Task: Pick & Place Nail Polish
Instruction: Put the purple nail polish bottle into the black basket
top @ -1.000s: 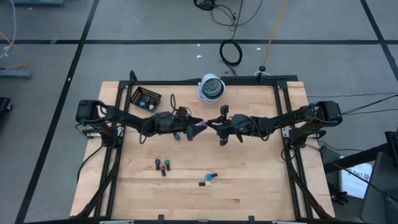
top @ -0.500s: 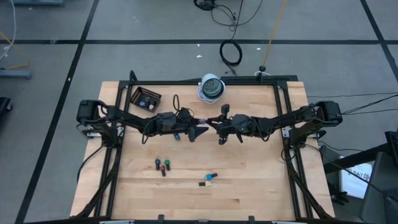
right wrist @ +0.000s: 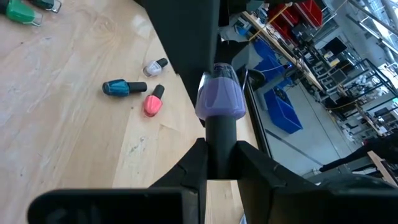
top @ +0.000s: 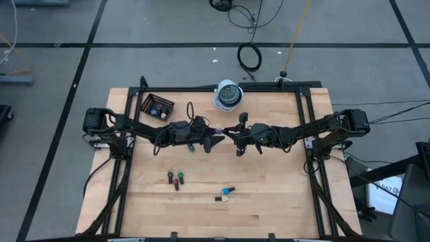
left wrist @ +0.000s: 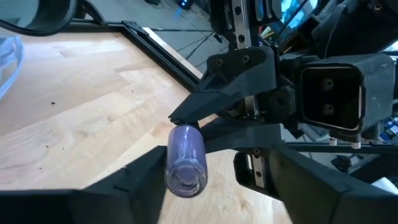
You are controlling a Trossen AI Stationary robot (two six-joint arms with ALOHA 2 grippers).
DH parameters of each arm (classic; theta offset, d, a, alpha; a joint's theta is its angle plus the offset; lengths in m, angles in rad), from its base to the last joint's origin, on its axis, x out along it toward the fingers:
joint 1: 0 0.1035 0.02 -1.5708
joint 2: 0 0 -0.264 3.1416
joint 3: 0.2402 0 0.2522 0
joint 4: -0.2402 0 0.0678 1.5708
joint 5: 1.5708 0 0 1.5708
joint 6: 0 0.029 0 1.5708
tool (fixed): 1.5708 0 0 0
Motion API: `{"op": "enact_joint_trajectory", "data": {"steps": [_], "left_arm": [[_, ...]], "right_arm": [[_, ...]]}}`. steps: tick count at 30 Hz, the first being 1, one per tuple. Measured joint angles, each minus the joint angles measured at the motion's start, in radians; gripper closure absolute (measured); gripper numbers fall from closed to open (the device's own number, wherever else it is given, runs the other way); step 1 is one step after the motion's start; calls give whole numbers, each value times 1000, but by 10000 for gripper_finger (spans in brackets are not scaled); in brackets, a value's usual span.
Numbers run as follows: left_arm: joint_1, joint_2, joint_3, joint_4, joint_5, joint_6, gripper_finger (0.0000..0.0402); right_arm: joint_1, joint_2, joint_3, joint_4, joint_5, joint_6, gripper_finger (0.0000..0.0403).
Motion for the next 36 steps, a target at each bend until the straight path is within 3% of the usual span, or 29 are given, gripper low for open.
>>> {"op": "enact_joint_trajectory", "data": {"steps": [11, 18, 22, 24, 29, 33, 36], "left_arm": [[8, 0, -1, -9, -38, 30, 297], [17, 0, -1, -7, -43, 50, 348], [17, 0, -1, -6, -43, 98, 350], [17, -8, -1, -14, -41, 132, 350], [29, -78, 0, -119, -60, 213, 350], [26, -176, 0, -294, -165, 265, 350], [11, -251, 0, -444, -275, 288, 350]], "right_arm": [[0, -1, 0, 4, -1, 1, 354], [2, -1, 0, 1, -14, 0, 354], [3, -1, 0, -4, -6, 24, 353], [4, -1, 0, 2, 25, 74, 331], [3, -5, -1, -11, 78, 141, 227], [7, -7, -1, -3, 73, 148, 166], [6, -23, -1, -12, 70, 173, 141]]}}
